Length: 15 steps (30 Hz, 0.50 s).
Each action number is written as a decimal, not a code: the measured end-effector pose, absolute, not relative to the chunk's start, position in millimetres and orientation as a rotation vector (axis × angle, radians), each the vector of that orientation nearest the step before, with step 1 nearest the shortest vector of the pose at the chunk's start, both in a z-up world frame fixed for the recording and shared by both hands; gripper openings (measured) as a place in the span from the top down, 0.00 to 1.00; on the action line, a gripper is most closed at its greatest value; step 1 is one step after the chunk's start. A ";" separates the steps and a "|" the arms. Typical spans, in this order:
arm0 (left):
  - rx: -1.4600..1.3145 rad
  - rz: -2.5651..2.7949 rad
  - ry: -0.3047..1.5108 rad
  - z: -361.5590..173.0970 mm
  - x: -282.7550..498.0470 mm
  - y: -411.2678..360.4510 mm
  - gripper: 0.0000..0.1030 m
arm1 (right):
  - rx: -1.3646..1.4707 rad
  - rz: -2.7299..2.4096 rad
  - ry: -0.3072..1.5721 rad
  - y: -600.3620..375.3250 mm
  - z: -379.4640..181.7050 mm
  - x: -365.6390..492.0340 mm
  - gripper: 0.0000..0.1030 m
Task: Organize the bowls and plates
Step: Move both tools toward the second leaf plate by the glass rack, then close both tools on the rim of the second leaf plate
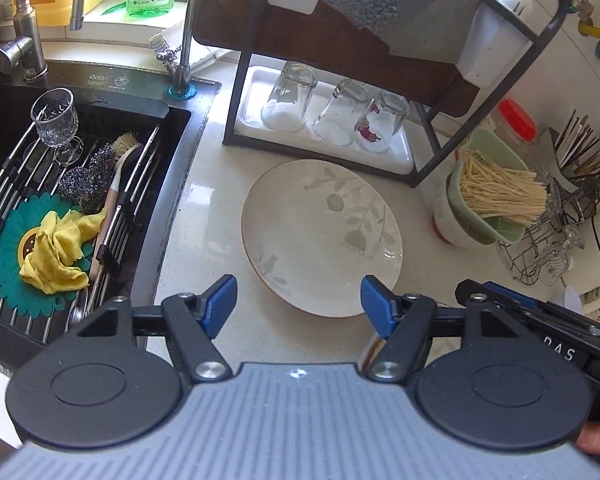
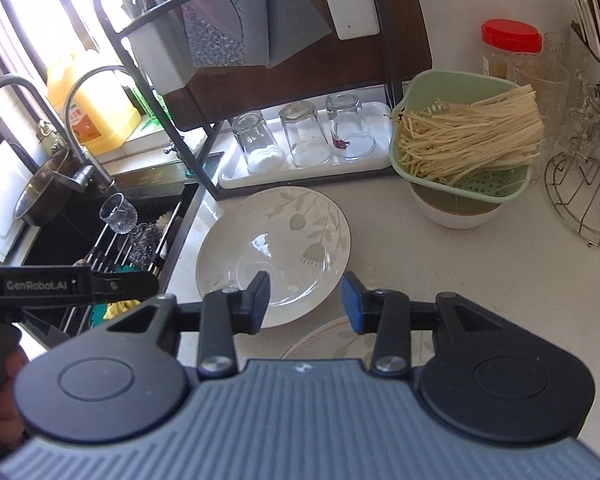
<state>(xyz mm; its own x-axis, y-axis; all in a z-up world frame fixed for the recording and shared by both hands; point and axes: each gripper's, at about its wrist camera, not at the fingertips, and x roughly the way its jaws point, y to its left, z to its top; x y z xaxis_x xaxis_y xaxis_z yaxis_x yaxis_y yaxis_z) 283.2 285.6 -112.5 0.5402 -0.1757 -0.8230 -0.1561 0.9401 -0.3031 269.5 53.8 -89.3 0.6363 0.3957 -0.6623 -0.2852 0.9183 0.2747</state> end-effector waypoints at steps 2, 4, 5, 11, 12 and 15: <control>-0.354 -0.013 1.022 -118.5 291.8 287.1 0.26 | 0.155 0.388 0.802 57.5 -92.5 276.9 0.59; -0.348 -0.010 1.042 -125.4 301.5 288.7 0.24 | 0.161 0.385 0.811 60.9 -96.1 284.9 0.59; -0.349 -0.009 1.052 -129.5 306.6 290.1 0.24 | 0.165 0.382 0.818 62.5 -98.5 289.1 0.59; -0.341 -0.027 1.096 -154.3 333.7 297.4 0.24 | 0.174 0.339 0.870 70.0 -117.5 319.0 0.59; -0.325 -0.038 1.095 -157.6 337.9 296.7 0.24 | 0.174 0.333 0.877 70.8 -120.4 323.1 0.59; -0.286 -0.051 1.102 -167.0 350.6 295.2 0.25 | 0.179 0.311 0.899 72.1 -129.9 335.9 0.60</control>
<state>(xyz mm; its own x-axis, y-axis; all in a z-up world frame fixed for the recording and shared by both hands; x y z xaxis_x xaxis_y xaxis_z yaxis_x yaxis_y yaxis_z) 350.6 295.2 -167.0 0.4542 -0.1823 -0.8720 -0.1006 0.9621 -0.2535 335.9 72.1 -129.9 0.5820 0.3387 -0.7393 -0.1902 0.9406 0.2812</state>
